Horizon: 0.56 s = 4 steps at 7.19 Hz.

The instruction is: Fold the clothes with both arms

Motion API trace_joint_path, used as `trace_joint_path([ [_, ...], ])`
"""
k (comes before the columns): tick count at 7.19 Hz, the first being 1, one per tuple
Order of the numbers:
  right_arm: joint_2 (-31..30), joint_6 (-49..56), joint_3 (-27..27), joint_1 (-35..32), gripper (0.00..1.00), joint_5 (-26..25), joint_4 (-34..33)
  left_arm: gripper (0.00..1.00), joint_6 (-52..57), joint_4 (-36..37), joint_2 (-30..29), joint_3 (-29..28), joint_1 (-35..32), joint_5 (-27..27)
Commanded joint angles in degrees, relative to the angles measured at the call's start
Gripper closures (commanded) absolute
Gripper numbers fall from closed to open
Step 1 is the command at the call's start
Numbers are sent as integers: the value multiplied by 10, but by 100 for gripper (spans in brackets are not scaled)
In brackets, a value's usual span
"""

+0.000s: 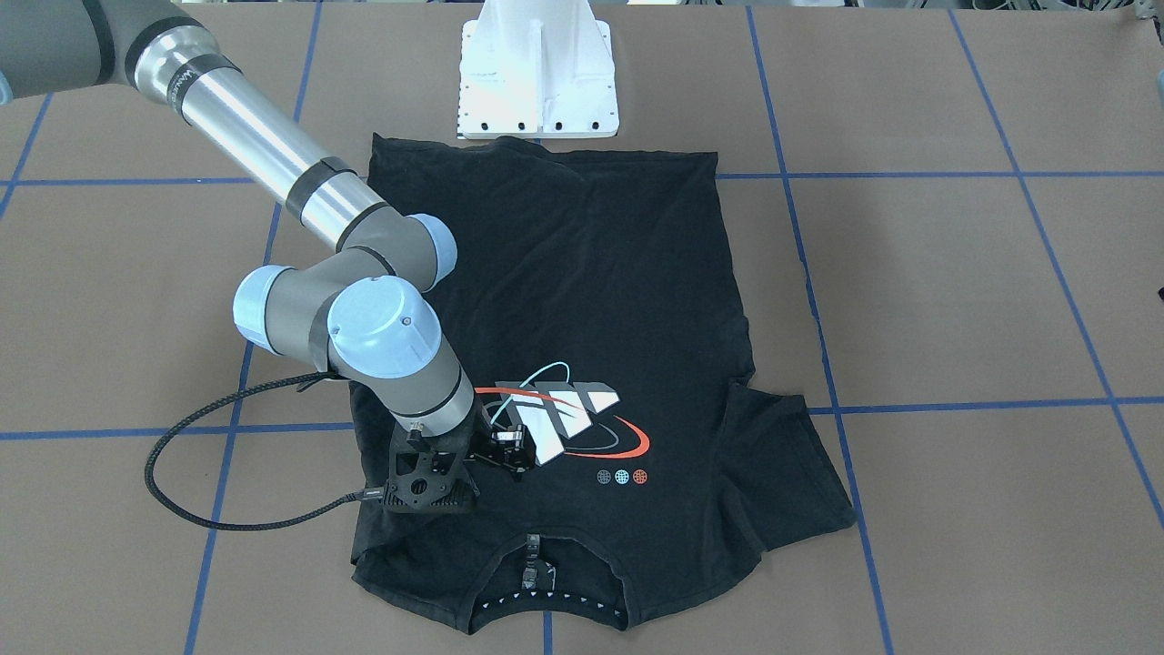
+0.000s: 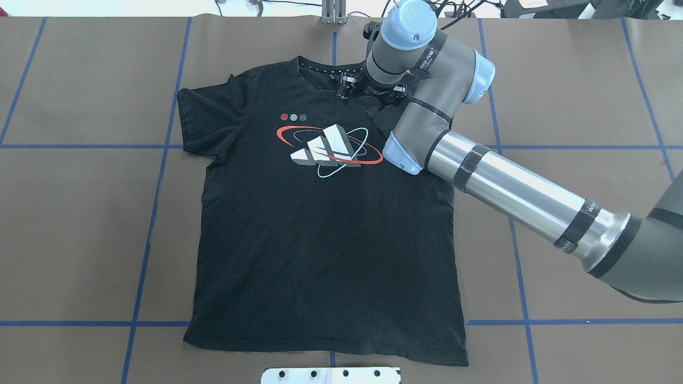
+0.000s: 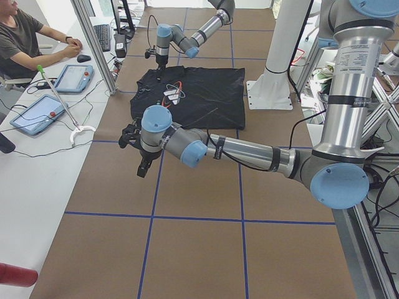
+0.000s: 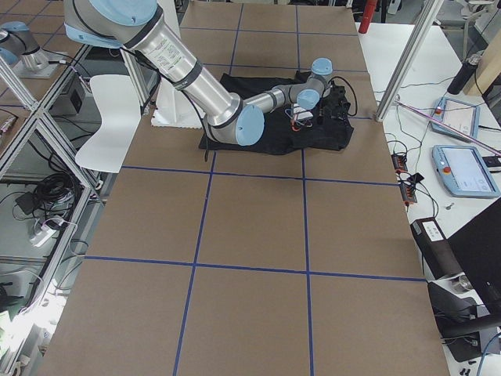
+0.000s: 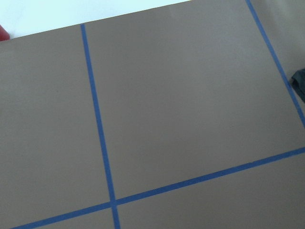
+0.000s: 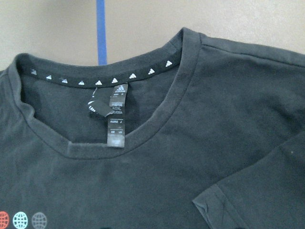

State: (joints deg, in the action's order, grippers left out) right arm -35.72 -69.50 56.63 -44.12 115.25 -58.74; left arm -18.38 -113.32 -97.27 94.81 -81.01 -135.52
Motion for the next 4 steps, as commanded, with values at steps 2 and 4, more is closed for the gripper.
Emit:
trace_joint_path([
  [2, -183, -10, 220, -9, 1, 29, -1, 0, -135, -25, -155, -86, 123, 2],
  [4, -273, -10, 323, -10, 1, 29, -1, 1, -135, -165, -248, -277, 166, 4],
])
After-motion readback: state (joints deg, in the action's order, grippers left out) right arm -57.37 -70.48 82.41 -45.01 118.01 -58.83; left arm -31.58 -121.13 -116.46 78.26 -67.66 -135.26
